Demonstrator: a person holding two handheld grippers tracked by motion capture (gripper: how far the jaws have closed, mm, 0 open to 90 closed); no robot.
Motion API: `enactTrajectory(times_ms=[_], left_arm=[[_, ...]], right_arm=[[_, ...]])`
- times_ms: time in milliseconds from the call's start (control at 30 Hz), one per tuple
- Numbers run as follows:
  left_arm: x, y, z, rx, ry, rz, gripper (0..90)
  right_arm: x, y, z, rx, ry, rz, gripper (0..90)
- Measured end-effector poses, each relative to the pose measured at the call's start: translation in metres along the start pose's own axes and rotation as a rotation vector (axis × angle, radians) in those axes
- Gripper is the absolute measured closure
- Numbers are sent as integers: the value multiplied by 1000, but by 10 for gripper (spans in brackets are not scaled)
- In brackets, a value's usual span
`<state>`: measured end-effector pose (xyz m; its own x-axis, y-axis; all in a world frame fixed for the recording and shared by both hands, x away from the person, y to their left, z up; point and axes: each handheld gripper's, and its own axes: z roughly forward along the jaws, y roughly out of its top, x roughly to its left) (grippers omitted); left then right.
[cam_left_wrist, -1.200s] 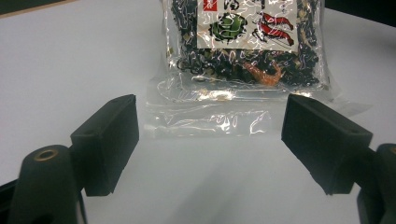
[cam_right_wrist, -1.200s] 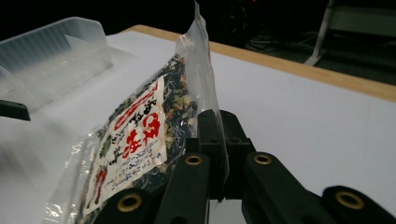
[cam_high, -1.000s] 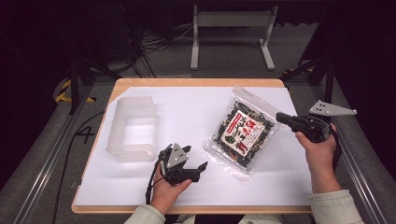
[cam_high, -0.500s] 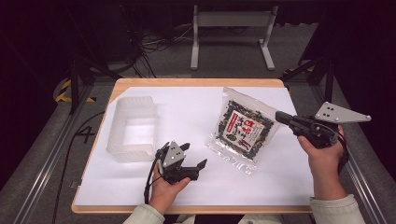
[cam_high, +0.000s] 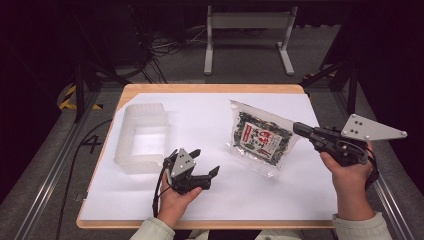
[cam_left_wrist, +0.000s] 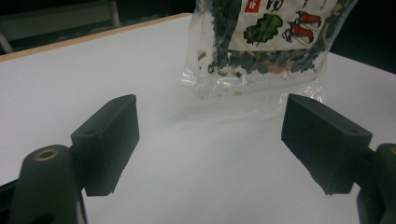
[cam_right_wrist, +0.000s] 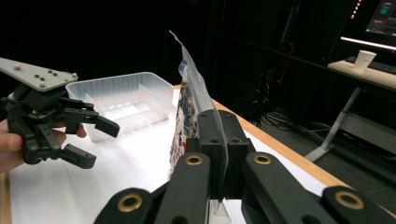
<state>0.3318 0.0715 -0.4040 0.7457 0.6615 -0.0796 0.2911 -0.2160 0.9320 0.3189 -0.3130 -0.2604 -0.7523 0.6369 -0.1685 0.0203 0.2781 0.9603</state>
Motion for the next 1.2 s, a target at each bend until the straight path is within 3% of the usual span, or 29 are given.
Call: enactTrajectory(times_ms=[267,600,767,1200], left_arm=[[1,11,-9,-30,-22,0,185],[-3,16,-11,-46,-105,9,146],[-5,19,-13,-75,-107,31,128],[-14,23,-14,-115,-218,41,130]], right_arm=[[8,4,1,-25,58,-10,900],[29,12,7,-39,133,-52,900],[37,14,9,-54,177,-58,900],[49,15,17,-76,255,-67,900]])
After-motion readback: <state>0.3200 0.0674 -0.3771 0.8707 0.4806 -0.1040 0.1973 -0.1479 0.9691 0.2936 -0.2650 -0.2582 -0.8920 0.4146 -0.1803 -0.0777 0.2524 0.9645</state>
